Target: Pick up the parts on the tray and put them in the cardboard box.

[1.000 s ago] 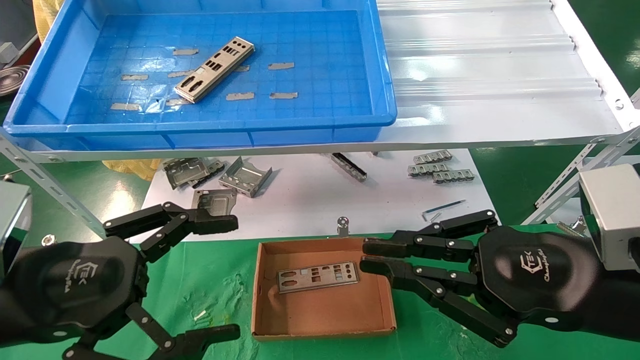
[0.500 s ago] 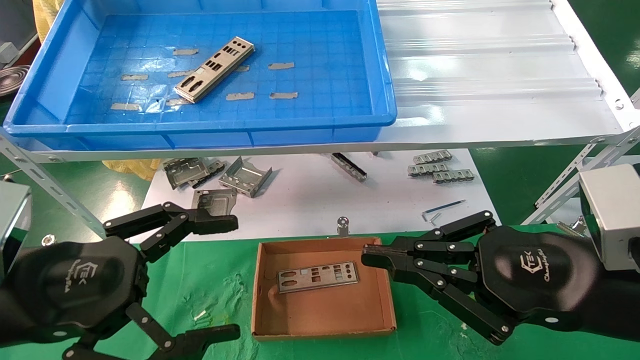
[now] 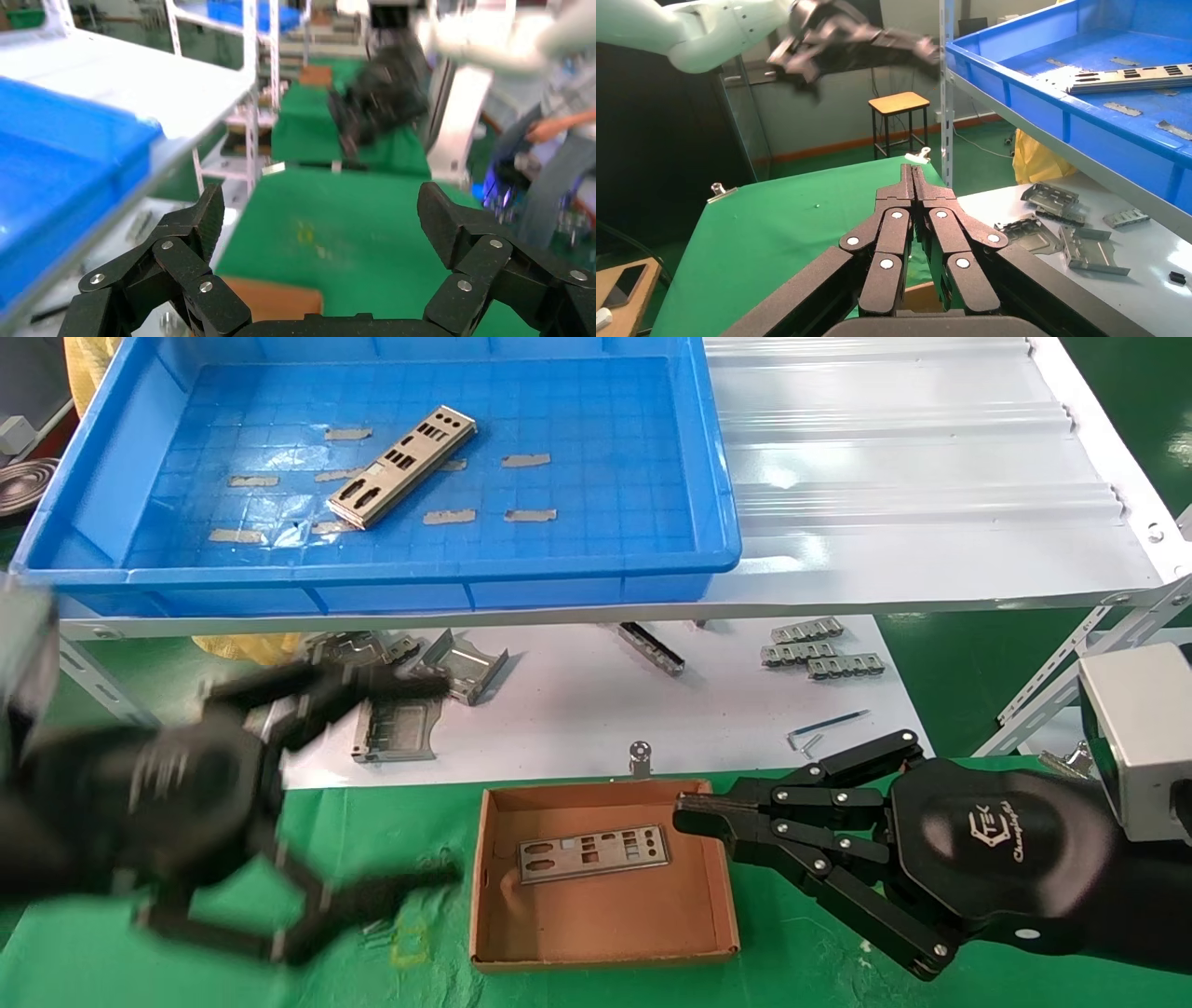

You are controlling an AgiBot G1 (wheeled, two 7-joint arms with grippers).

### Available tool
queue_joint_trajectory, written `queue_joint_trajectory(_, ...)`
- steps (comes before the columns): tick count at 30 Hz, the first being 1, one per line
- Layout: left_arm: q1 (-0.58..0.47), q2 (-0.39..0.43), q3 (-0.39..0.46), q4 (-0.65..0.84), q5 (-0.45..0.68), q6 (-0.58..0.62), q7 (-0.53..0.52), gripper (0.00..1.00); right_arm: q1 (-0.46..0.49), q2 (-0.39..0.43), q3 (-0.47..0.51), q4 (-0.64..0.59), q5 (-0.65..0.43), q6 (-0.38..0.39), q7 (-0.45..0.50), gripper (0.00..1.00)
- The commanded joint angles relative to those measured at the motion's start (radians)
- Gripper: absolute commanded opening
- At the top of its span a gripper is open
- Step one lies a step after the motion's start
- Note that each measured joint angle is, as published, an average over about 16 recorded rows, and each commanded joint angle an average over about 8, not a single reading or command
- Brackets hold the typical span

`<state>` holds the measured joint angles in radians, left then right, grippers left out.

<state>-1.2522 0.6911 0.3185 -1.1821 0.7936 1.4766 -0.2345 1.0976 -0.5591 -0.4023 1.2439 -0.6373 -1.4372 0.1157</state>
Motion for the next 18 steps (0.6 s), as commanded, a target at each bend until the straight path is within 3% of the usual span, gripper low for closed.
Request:
queue_joint_trajectory(1, -0.054, 0.022, 0.011, 0.023, 0.011, -0.006, -0.027, 1.00, 0.000, 0.000, 0.000, 0.000, 0.000, 0.000, 0.000, 0.00)
queue_joint_trajectory(14, -0.525, 0.311, 0.159, 0.600, 0.307, -0.077, 0.052, 1.00, 0.000, 0.000, 0.000, 0.000, 0.000, 0.000, 0.000, 0.02)
queue_joint_trajectory(15, -0.551, 0.330, 0.168, 0.644, 0.326, -0.089, 0.062, 1.00, 0.000, 0.000, 0.000, 0.000, 0.000, 0.000, 0.000, 0.06)
queue_joint_trajectory(18, -0.616, 0.383, 0.191, 0.766, 0.374, -0.147, 0.088, 1.00, 0.000, 0.000, 0.000, 0.000, 0.000, 0.000, 0.000, 0.44)
